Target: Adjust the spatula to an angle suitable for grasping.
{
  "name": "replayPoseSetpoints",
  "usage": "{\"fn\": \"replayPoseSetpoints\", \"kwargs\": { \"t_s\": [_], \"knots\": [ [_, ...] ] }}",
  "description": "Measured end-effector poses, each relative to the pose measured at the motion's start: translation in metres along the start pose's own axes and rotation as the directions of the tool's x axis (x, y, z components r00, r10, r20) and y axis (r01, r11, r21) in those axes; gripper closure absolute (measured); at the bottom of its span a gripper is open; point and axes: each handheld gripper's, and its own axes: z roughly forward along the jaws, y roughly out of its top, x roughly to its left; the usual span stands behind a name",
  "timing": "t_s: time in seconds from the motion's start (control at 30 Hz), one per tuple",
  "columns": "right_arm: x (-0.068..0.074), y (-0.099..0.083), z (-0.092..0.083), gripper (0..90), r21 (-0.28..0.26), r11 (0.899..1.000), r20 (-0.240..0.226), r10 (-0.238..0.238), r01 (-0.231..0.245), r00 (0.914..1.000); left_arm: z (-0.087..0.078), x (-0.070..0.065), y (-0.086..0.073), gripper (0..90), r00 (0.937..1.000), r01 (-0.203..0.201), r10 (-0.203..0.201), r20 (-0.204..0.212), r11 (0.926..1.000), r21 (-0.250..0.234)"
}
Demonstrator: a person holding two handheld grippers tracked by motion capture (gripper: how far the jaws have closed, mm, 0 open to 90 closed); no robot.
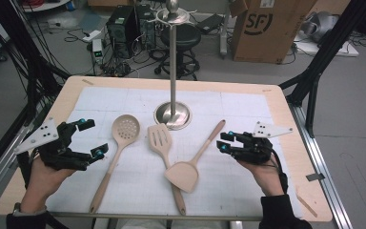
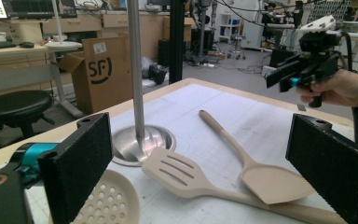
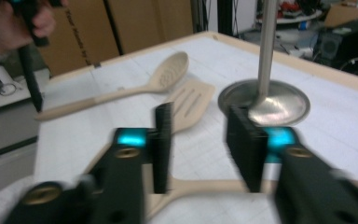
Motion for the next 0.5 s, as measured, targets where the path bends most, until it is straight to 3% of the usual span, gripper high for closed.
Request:
{"fn": "replayPoseSetpoints", "kwargs": {
  "t_s": [0.13, 0.5],
  "knots": [
    [-0.001, -0.005, 0.014, 89.8, 0.068, 0.997, 0.032, 0.020, -0.022, 0.9993, -0.001, 0.000, -0.001, 7.7, 1.0000, 0.001, -0.001, -0.006, 1.0000, 0.007],
    [0.000, -0.014, 0.055, 90.0, 0.177, 0.984, 0.029, 0.015, -0.020, 0.9995, -0.005, -0.001, -0.004, 7.8, 0.9999, 0.009, -0.009, -0.014, 0.9998, 0.018]
  ]
}}
